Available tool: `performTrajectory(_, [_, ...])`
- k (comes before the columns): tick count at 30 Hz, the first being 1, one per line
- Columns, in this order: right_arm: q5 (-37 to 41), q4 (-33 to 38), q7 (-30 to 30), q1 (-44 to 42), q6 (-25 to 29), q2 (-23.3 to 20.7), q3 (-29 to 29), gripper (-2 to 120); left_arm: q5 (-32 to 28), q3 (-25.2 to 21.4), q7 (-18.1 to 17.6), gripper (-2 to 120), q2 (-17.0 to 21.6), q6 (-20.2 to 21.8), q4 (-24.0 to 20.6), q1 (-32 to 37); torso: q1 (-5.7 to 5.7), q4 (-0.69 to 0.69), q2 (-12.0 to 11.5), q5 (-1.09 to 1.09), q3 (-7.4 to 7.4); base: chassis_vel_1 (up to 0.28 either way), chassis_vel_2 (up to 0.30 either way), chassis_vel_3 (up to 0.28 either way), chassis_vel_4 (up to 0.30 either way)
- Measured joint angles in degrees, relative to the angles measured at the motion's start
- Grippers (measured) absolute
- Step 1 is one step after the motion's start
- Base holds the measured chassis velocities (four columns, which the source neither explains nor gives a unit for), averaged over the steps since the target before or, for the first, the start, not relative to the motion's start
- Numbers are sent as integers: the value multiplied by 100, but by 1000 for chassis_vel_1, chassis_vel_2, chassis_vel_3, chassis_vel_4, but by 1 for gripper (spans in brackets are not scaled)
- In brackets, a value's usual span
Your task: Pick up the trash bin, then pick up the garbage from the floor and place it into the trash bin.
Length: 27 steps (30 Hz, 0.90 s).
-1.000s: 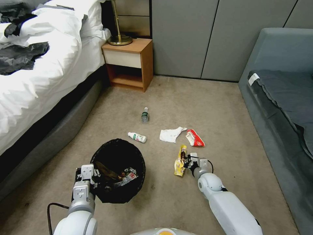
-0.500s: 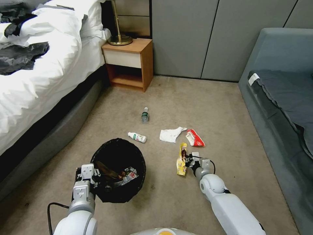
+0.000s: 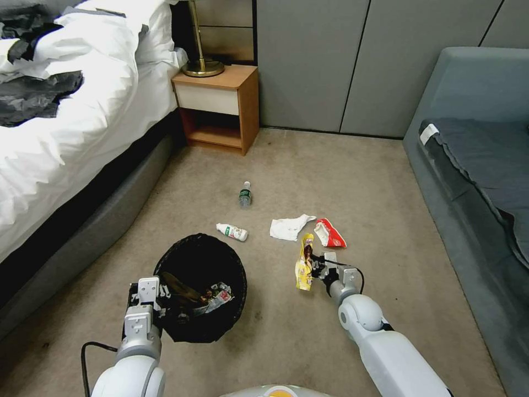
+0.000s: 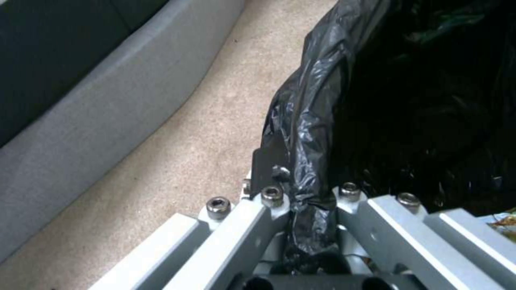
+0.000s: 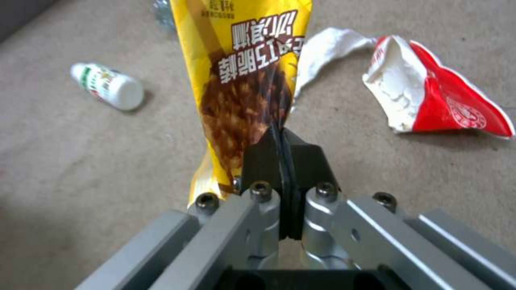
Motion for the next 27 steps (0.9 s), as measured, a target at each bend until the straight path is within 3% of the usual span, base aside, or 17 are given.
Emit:
performTrajectory(6, [-97, 424, -2, -233, 212, -31, 26, 0, -4, -2, 3, 0, 7, 0, 50, -18, 0, -1, 0, 0, 0, 0, 0, 0, 0])
performTrajectory(11, [-133, 1010, -282, -532, 945, -55, -25, 0, -10, -8, 4, 0, 10, 2, 81, -26, 0, 0, 0, -1, 0, 0, 0, 0, 0])
performTrajectory(14, [-94, 1467, -982, -751, 1750, -56, -135, 0, 0, 41, 2, 0, 15, 7, 107, -24, 0, 0, 0, 1, 0, 0, 0, 0, 0])
performTrajectory(22, [-79, 2503, -1545, -1038, 2117, -177, -463, 0, 65, 140, -9, 0, 13, 7, 126, -11, 0, 0, 0, 1, -1, 0, 0, 0, 0])
performTrajectory(27, [-154, 2804, -1651, -1099, 2172, -283, -651, 0, 86, 215, -9, 0, 5, 4, 126, 7, -1, 1, 0, 2, -1, 0, 0, 0, 0])
